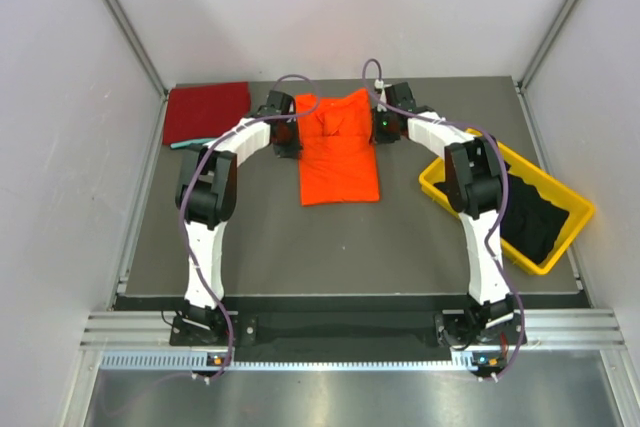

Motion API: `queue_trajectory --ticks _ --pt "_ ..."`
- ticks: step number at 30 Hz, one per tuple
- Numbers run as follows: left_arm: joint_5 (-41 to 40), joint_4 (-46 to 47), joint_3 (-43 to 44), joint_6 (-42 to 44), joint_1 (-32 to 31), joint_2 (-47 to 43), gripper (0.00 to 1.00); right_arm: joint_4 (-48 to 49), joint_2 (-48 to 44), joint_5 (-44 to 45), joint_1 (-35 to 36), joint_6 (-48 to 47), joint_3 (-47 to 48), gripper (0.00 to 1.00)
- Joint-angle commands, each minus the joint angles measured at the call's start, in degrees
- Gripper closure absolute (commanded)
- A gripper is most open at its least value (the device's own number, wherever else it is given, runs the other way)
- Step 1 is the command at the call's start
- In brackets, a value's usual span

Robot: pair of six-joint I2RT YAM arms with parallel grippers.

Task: Fold and stack the t-shirts
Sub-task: Fold the tshirt

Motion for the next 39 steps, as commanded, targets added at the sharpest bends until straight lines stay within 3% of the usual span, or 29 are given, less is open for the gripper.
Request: queue_trajectory --ticks 1,5,10,18,25,39 --pt "-2.0 -1.3 2.4 -0.3 0.5 -1.8 0.82 1.0 -2.2 3.0 -0.6 0.8 -0.3 0.99" --pt "-1.3 -4.7 5.1 0.2 0.5 -5.2 0.63 -3.3 -6.5 2.4 -0.7 2.0 0.2 0.69" --pt "-1.4 -7.9 0.0 0.4 0.4 -13.7 0.62 -9.8 -13.7 2.3 -0.6 6.3 -2.5 0.57" --pt "13.0 5.4 -30.0 -5.7 -0.8 -29.2 0.53 -4.7 -28.9 -1.9 0.4 13.5 -27.6 0.52" --pt "18.4 20.6 -44.7 -14.7 -1.3 -31.3 0.53 5.0 -34.6 -7.5 1.4 16.1 -42.1 0.50" --pt "13.2 22.7 -45.8 -16.4 -1.3 -27.4 0.53 14.8 -33.3 -7.1 3.3 22.1 -49.8 0.49"
